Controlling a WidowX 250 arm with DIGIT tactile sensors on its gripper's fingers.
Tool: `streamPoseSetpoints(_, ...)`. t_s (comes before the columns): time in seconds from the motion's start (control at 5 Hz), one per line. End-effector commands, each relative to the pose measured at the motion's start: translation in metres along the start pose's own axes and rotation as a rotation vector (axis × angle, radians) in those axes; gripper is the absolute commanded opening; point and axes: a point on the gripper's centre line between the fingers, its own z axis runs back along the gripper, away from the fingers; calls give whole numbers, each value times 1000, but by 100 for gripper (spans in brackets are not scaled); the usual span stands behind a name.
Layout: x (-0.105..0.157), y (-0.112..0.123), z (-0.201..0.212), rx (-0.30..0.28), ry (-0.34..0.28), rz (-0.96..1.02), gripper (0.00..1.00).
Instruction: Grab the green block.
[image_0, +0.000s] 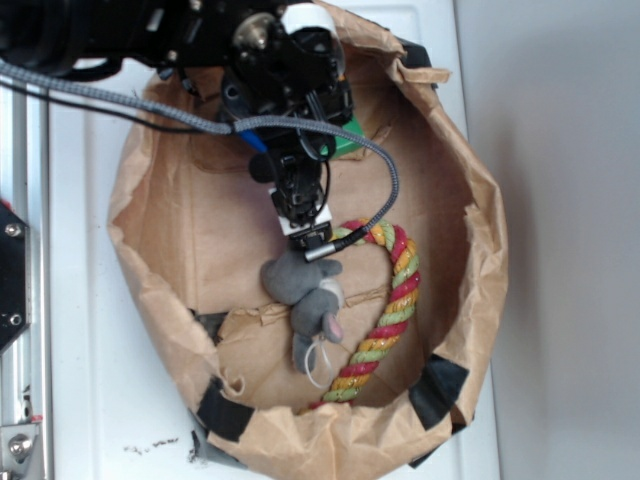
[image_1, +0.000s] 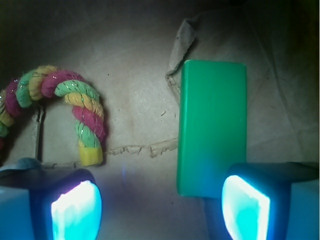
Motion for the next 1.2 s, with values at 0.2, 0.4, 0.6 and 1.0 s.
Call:
streamPoseSetpoints(0.2, 8, 4, 46, 10, -37, -15, 100)
streamPoseSetpoints(0.4, 15, 12, 36, 65, -101, -14, 100)
streamPoseSetpoints(0.6, 24, 11, 23, 99, -149, -5, 100)
streamPoseSetpoints(1.0, 27, 10, 0, 127, -147, -24, 100)
